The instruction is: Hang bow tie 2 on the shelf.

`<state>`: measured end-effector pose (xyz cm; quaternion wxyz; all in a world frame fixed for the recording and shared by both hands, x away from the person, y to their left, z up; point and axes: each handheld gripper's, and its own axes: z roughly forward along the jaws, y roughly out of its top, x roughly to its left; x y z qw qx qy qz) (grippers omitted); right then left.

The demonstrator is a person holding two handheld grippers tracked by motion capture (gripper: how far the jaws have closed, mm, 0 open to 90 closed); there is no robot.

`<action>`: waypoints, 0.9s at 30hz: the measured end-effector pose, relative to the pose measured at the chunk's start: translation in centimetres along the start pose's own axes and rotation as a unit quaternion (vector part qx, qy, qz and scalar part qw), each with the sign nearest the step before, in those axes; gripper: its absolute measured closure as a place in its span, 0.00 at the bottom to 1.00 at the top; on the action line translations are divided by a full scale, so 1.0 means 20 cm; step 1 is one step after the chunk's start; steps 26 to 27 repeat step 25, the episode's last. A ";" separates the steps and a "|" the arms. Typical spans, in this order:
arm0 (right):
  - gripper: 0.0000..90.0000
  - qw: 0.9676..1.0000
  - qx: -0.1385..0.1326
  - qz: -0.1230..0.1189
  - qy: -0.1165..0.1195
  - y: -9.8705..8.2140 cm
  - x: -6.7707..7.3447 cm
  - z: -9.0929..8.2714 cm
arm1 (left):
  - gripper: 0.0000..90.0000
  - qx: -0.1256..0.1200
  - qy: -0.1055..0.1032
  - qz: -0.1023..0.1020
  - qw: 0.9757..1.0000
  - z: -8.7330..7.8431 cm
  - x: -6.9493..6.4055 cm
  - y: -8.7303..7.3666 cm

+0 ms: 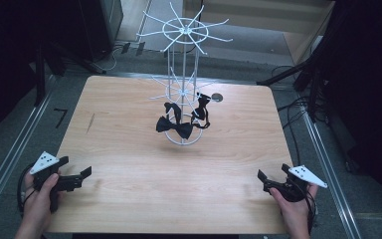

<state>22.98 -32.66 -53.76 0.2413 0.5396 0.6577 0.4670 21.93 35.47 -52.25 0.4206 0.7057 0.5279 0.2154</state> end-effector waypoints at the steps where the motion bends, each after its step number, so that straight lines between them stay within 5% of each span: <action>1: 0.00 1.000 0.000 0.000 0.000 -0.01 -0.01 -0.01 | 0.00 0.000 0.000 0.000 1.000 0.00 0.00 0.00; 27: 0.02 0.999 0.006 0.008 -0.036 -0.08 -0.06 -0.10 | 0.00 0.001 0.001 -0.001 1.000 0.00 0.00 0.00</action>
